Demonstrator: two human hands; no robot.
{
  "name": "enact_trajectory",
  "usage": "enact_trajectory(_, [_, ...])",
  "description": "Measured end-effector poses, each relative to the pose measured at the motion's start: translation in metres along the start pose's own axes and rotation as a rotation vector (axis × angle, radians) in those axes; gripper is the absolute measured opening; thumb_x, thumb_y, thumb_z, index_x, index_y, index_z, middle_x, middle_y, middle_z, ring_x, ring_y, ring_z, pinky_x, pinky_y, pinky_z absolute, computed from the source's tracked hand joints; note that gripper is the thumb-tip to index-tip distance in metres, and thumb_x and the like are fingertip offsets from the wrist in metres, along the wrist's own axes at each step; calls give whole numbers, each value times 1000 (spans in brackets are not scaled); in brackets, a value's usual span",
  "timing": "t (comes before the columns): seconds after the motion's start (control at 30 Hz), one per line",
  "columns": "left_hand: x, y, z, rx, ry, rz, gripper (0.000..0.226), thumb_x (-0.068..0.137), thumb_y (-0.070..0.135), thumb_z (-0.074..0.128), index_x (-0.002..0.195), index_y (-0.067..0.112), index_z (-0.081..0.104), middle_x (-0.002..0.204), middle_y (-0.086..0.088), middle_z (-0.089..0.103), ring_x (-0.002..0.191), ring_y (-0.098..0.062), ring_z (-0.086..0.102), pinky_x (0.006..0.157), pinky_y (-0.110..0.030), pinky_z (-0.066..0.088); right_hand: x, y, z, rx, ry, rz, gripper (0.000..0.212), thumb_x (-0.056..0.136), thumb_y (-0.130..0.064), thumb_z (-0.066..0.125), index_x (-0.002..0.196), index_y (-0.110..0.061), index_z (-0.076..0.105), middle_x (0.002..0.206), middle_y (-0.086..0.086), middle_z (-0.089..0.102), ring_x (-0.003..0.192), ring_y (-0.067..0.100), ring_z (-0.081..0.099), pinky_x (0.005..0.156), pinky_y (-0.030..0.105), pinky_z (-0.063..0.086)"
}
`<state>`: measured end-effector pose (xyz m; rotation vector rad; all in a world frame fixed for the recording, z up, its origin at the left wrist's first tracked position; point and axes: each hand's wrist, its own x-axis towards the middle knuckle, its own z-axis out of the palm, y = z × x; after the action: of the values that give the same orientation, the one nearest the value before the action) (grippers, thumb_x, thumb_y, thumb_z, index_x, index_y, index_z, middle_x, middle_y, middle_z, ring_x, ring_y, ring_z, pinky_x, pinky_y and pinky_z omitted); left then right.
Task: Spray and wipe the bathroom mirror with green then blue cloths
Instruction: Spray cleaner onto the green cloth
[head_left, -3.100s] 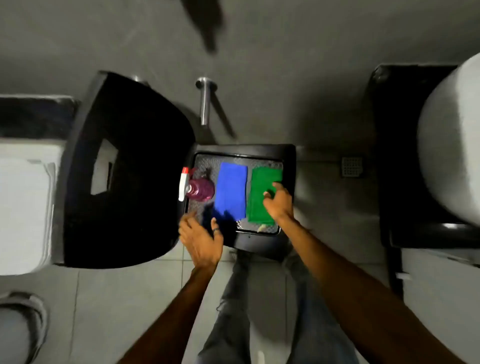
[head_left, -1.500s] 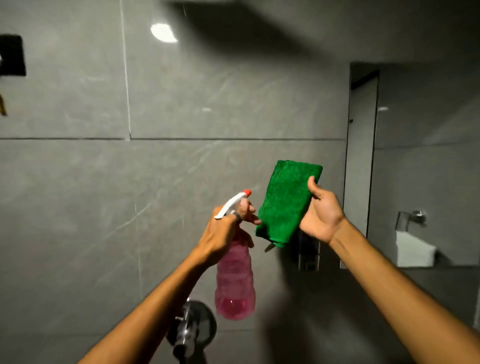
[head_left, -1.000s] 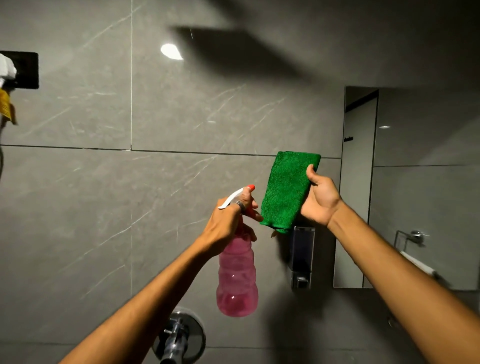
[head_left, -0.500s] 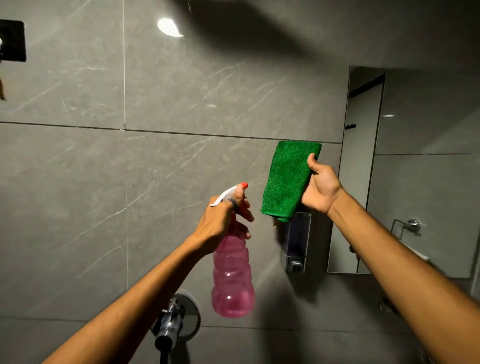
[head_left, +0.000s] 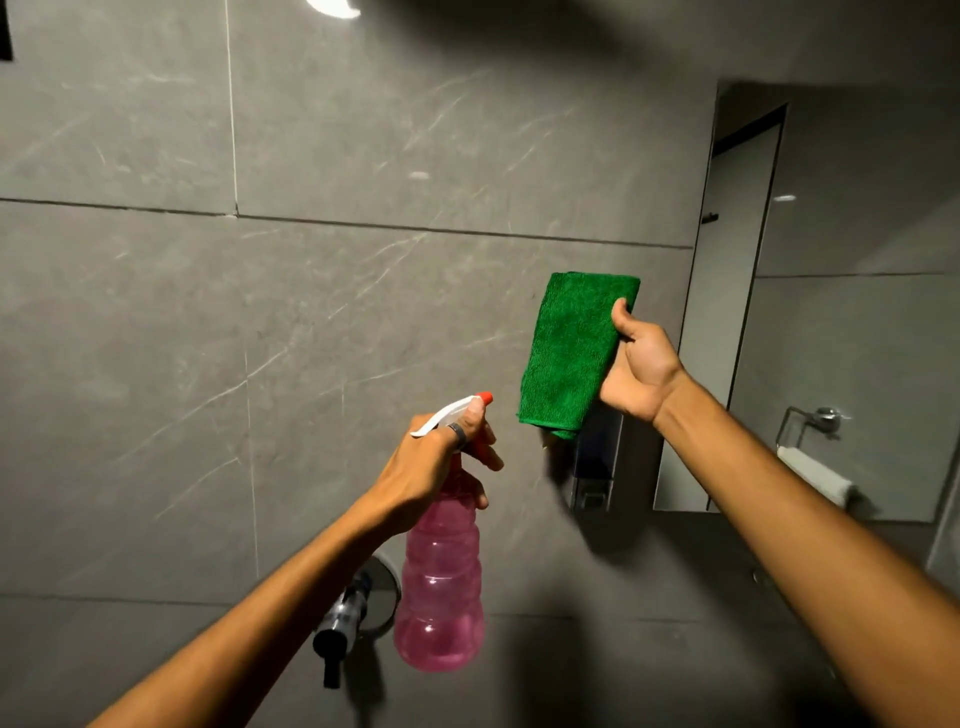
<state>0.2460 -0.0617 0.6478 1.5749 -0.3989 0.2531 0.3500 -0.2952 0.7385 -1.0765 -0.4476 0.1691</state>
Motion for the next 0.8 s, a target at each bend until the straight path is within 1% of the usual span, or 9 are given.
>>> enact_trajectory(0.13, [-27,-30,-9,35,7,-72,27,102,46,54,109,28,73,92,-14,78,54,-27,71,54,-38,60,-8,31,-1,23,15,60,58,102,-53,32,126,-11,63,127,13,69,117,31,67,95,52,50])
enact_trajectory(0.23, [-65,-82,-20,22,87,-174,22,103,35,55,122,35,66,104,-7,78,88,-13,76,72,-38,65,-23,78,-4,76,13,157,58,102,-52,31,129,-12,62,130,12,68,121,31,65,96,52,50])
enact_trajectory(0.3, [-96,-120,-28,49,197,-235,36,103,31,56,139,30,60,119,6,75,107,-7,69,91,-18,57,-40,111,-6,118,14,222,57,102,-52,30,130,-12,61,130,11,68,123,29,64,95,51,53])
enact_trajectory(0.37, [-139,-170,-33,35,316,-379,45,102,26,61,147,23,56,118,15,69,104,-2,61,79,0,46,-61,156,-6,179,10,309,58,102,-50,29,130,-11,62,130,11,68,125,29,62,97,51,53])
enact_trajectory(0.47, [-210,-242,-42,-108,565,-626,36,99,16,66,135,14,66,82,9,69,73,-7,59,67,-17,47,-97,236,-10,222,40,442,57,103,-49,30,127,-11,66,130,11,68,126,29,61,99,51,53])
enact_trajectory(0.53, [-246,-287,-52,-80,667,-689,22,98,11,65,118,18,73,75,3,65,66,-13,59,62,-24,47,-119,288,-15,291,95,527,57,102,-49,31,125,-11,67,128,10,70,123,28,64,98,50,54])
enact_trajectory(0.6, [-277,-325,-62,60,690,-776,16,97,11,67,112,14,74,97,-17,69,91,-28,63,79,-35,49,-141,333,-20,320,152,606,57,102,-49,32,126,-11,65,126,10,71,120,27,66,97,50,55])
enact_trajectory(0.67, [-310,-361,-71,201,649,-863,38,96,8,68,133,-2,65,140,-24,62,131,-32,59,112,-34,43,-164,377,-22,370,204,671,57,101,-50,32,126,-11,65,126,10,71,120,27,66,97,50,55])
enact_trajectory(0.8, [-358,-411,-76,321,538,-874,48,96,2,66,143,-5,55,157,-25,46,147,-37,45,127,-45,30,-196,437,-26,367,294,753,61,92,-53,40,130,-12,63,133,10,66,124,29,63,96,49,55])
